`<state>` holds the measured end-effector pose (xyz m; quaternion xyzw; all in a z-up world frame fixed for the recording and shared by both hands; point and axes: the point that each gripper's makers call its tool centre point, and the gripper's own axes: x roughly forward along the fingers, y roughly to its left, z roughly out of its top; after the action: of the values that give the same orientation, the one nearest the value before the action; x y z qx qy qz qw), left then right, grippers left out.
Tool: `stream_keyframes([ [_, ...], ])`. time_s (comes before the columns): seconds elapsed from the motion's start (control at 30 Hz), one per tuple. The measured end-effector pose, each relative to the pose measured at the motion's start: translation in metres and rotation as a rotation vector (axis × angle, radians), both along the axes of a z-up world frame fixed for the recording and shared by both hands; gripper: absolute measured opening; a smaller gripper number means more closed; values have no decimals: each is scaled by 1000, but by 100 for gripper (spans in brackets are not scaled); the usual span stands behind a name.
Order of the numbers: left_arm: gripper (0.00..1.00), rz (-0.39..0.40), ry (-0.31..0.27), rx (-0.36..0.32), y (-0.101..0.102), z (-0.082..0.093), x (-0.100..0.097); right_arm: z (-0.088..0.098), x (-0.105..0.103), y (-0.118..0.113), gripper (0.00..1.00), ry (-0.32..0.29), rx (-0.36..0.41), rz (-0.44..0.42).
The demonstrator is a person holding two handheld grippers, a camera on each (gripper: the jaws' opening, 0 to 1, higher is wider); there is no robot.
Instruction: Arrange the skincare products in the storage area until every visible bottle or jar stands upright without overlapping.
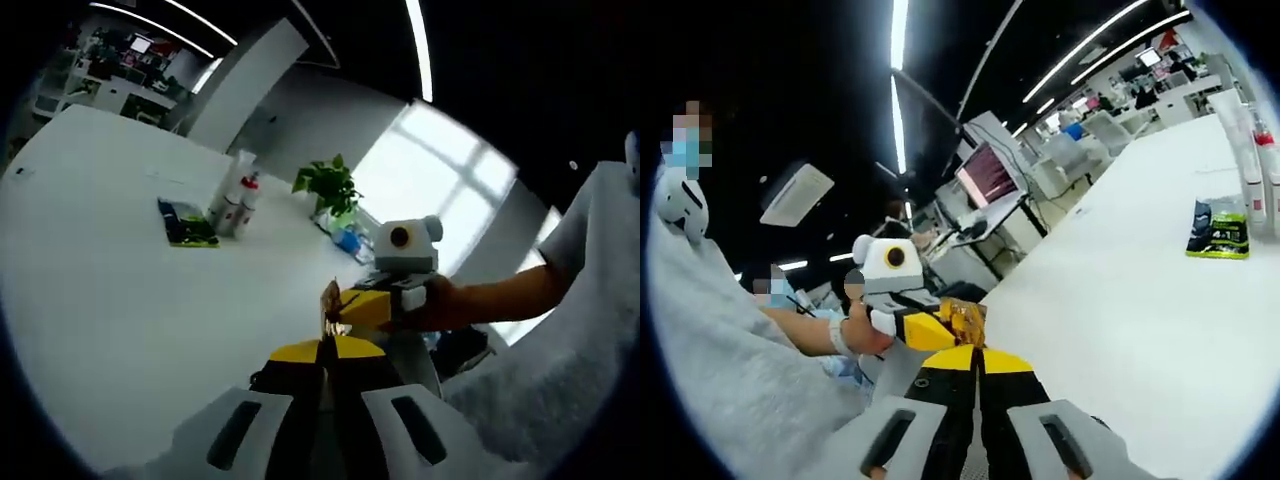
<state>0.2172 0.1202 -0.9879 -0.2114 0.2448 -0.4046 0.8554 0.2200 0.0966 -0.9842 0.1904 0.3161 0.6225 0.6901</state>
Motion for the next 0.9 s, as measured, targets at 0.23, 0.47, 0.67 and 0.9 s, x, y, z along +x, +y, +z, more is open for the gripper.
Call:
stream_keyframes([
  [0.23, 3, 8, -162, 243, 3, -17, 9, -10, 7, -6, 0, 16, -25, -62],
  [0.47, 0, -52, -286, 454, 1, -36, 6, -19, 10, -9, 0, 40, -63, -94],
  [0.67, 0, -23, -284, 715, 24, -65, 14, -24, 25, -12, 0, 63, -82, -167],
  [0.9, 0, -17, -307, 835, 29, -76, 16, -29, 42, -15, 0, 70, -142, -213],
])
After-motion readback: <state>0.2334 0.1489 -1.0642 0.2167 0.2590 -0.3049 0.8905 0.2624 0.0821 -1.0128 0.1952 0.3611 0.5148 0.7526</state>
